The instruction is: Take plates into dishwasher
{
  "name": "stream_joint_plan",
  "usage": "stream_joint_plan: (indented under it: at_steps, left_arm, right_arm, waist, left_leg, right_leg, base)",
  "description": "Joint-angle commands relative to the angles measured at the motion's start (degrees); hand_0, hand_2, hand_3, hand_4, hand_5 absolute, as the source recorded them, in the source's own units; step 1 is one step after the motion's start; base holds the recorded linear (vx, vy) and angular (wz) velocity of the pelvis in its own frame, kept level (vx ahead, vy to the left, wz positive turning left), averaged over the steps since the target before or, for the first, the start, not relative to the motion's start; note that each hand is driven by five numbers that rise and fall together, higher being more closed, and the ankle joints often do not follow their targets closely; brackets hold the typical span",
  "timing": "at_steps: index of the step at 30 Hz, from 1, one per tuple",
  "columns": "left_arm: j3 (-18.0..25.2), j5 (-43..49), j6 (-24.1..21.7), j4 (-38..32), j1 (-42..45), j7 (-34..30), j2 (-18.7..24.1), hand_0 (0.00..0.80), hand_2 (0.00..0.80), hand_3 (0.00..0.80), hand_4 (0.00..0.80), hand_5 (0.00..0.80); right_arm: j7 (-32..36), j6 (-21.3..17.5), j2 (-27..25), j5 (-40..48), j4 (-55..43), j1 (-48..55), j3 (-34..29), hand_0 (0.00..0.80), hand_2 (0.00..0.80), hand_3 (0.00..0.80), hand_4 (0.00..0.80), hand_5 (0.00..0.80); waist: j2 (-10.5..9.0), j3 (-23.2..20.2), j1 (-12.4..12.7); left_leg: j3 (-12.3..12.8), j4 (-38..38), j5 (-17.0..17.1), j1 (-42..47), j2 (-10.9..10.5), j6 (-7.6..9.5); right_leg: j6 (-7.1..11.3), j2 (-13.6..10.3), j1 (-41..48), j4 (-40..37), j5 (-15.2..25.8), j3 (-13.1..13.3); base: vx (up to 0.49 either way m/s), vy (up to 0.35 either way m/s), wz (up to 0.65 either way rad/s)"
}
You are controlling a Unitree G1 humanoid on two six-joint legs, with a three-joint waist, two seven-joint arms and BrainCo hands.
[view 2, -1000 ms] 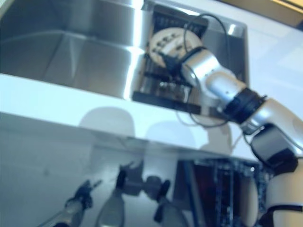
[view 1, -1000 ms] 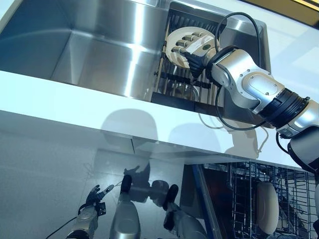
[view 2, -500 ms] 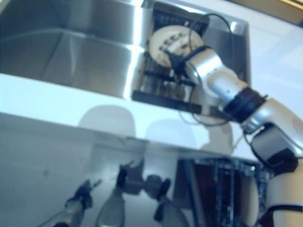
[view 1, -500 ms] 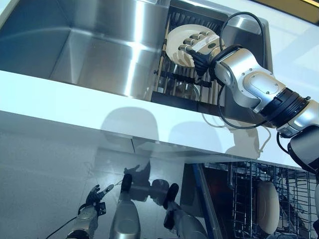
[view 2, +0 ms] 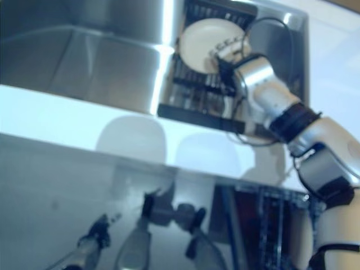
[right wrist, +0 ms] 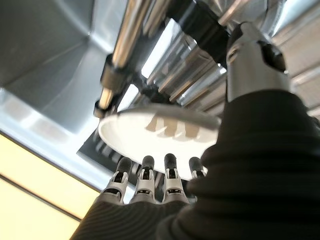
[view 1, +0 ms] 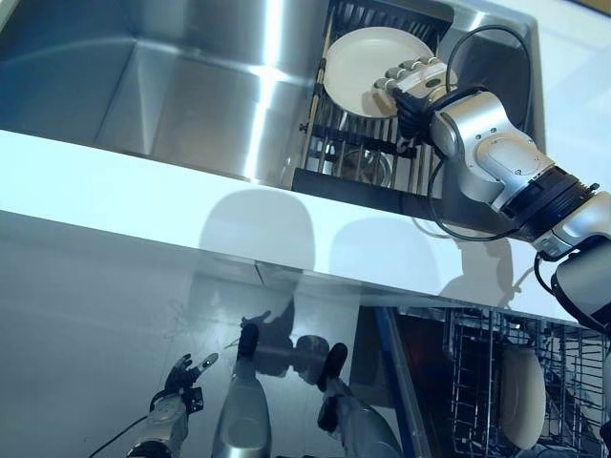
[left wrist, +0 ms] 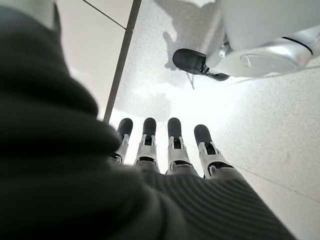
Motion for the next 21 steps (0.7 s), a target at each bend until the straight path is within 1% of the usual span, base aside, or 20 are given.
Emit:
stream_joint_plan:
  at_steps: [1, 5, 11, 12, 13, 14, 15, 16, 21]
  left_arm:
    - [-1.4, -2.5, -1.4, -1.3, -0.7, 0.1, 0.5, 0.000, 0.000, 0.000, 0.000, 0.000]
    - [-2.1, -3.2, -1.5, -1.7, -0.5, -0.1, 0.2, 0.000, 0.000, 0.000, 0.000, 0.000]
    - [-2.5, -3.1, -1.4, -2.1, -0.3, -0.6, 0.2, 0.000, 0.000, 0.000, 0.000, 0.000]
    - [-2.7, -3.1, -1.4, -2.1, -0.4, -0.6, 0.2, 0.000, 0.000, 0.000, 0.000, 0.000]
    - [-3.0, -3.2, -1.6, -2.3, -0.4, -0.6, 0.1, 0.000, 0.000, 0.000, 0.000, 0.000]
    - [-3.0, -3.2, -1.6, -2.3, -0.4, -0.6, 0.0, 0.000, 0.000, 0.000, 0.000, 0.000]
    - [-3.1, -3.2, -1.6, -2.5, -0.4, -0.7, 0.1, 0.000, 0.000, 0.000, 0.000, 0.000]
    - [-3.3, -3.3, -1.6, -2.5, -0.5, -0.7, 0.1, 0.000, 0.000, 0.000, 0.000, 0.000]
    - [-3.1, -3.2, -1.2, -2.6, -0.7, -1.0, 0.5, 0.000, 0.000, 0.000, 0.000, 0.000]
  right_arm:
    - [-2.9, 2.3, -3.0, 0.8, 1.8, -9.1, 3.2, 0.000, 0.000, 0.000, 0.000, 0.000]
    - [-3.4, 2.5, -2.5, 0.5, 3.1, -9.6, 3.8, 0.000, 0.000, 0.000, 0.000, 0.000]
    - [-3.7, 2.9, -1.8, 0.9, 4.2, -9.9, 4.1, 0.000, 0.000, 0.000, 0.000, 0.000]
    - [-3.8, 3.1, -1.6, 1.0, 4.3, -10.1, 4.3, 0.157, 0.157, 0.157, 0.157, 0.157]
    - [-4.0, 3.1, -1.4, 0.6, 4.6, -10.1, 4.3, 0.380, 0.380, 0.380, 0.380, 0.380]
    - [-4.0, 3.1, -1.3, 0.2, 4.7, -10.2, 4.4, 0.461, 0.461, 0.461, 0.461, 0.461]
    - [-4.3, 3.1, -1.2, -0.1, 4.9, -10.3, 4.4, 0.577, 0.577, 0.577, 0.577, 0.577]
    - [-4.7, 3.0, -1.1, -0.7, 5.3, -10.5, 4.5, 0.800, 0.800, 0.800, 0.800, 0.800]
    - [-5.9, 3.3, -1.4, -1.3, 5.3, -11.3, 4.7, 0.800, 0.800, 0.800, 0.800, 0.800]
  waist:
    - [-1.66, 2.5, 1.5]
    - [-0.83, 3.3, 1.8]
    - [-0.30, 4.1, 2.2]
    - [-0.26, 4.2, 2.3]
    - [-0.16, 4.3, 2.3]
    - [-0.12, 4.4, 2.4]
    - [-0.12, 4.4, 2.4]
    - [-0.14, 4.5, 2.5]
    - [-0.47, 4.3, 2.6]
  left_leg:
    - [0.7, -1.8, 0.8, -1.6, -2.5, 2.30]
    - [0.3, -1.8, 1.2, -2.2, -2.8, 2.36]
    - [0.0, -1.8, 1.7, -3.0, -3.0, 2.37]
    - [0.1, -1.8, 1.8, -3.1, -3.0, 2.37]
    - [0.0, -1.8, 1.9, -3.2, -3.1, 2.38]
    - [-0.1, -1.8, 1.9, -3.3, -3.1, 2.37]
    - [-0.1, -1.8, 1.9, -3.3, -3.1, 2.38]
    - [-0.2, -1.8, 1.9, -3.4, -3.1, 2.41]
    - [-0.1, -1.8, 1.8, -3.3, -3.0, 2.46]
  right_leg:
    - [5.53, -3.8, 0.8, -0.1, 1.1, -0.3]
    - [5.50, -4.0, 0.3, -0.1, 1.3, -0.5]
    - [5.60, -4.3, -0.2, -0.1, 1.6, -1.0]
    - [5.61, -4.3, -0.2, -0.1, 1.7, -1.1]
    - [5.62, -4.4, -0.3, -0.1, 1.7, -1.2]
    - [5.63, -4.4, -0.4, -0.1, 1.7, -1.3]
    - [5.67, -4.4, -0.4, -0.1, 1.8, -1.3]
    - [5.71, -4.4, -0.4, -0.1, 1.8, -1.4]
    - [5.87, -4.4, -0.3, -0.1, 1.9, -1.8]
  base:
    - [-0.001, 0.042, 0.05]
    - [-0.005, 0.036, 0.04]
    - [0.000, 0.000, 0.00]
    - [-0.015, 0.023, 0.04]
    - [-0.013, 0.015, 0.04]
    - [-0.010, 0.014, 0.05]
    - [0.000, 0.000, 0.00]
    - [-0.002, -0.001, 0.04]
    - [0.002, -0.006, 0.08]
